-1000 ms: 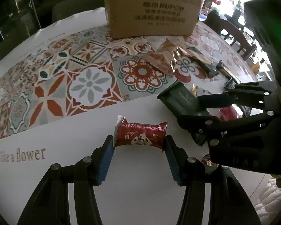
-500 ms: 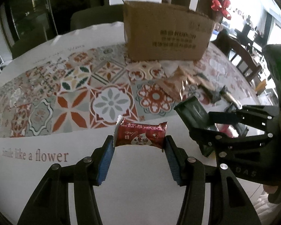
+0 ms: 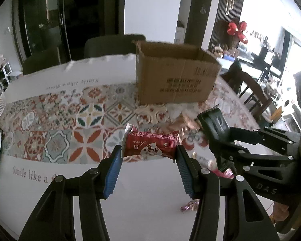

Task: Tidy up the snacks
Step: 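Carry both snacks over the box and open both grippers to drop them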

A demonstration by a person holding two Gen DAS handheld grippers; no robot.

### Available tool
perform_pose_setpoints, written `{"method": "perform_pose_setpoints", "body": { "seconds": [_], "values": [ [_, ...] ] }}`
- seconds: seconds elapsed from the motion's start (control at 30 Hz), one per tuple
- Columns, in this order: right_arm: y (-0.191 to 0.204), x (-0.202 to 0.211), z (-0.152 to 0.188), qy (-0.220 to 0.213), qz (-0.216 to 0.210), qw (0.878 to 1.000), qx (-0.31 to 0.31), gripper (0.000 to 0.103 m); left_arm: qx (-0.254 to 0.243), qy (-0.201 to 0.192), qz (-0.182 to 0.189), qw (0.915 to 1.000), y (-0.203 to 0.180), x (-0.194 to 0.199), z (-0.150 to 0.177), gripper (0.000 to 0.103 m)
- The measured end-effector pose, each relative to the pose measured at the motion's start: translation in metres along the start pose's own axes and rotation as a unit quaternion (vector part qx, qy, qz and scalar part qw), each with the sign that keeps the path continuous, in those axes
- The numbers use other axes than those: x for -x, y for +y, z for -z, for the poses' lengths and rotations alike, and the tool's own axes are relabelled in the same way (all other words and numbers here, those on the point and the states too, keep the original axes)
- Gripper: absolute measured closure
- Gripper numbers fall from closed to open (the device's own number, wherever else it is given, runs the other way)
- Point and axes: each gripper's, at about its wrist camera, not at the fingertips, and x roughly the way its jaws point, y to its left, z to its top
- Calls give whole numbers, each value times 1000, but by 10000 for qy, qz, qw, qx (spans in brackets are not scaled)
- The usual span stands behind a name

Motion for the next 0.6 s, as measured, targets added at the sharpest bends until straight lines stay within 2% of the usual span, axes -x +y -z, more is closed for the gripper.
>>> {"method": "perform_pose_setpoints", "body": {
  "seconds": [0.23,0.6],
  "values": [
    [-15,33,-18,-482,97,9987,-156,58,-80,-442,-41,9990,-18,19,-28,50],
    [-47,60,-51,-1127,179,9931,-277,57,-104,-981,-17,9951,-43,24,-78,50]
  ]
}}
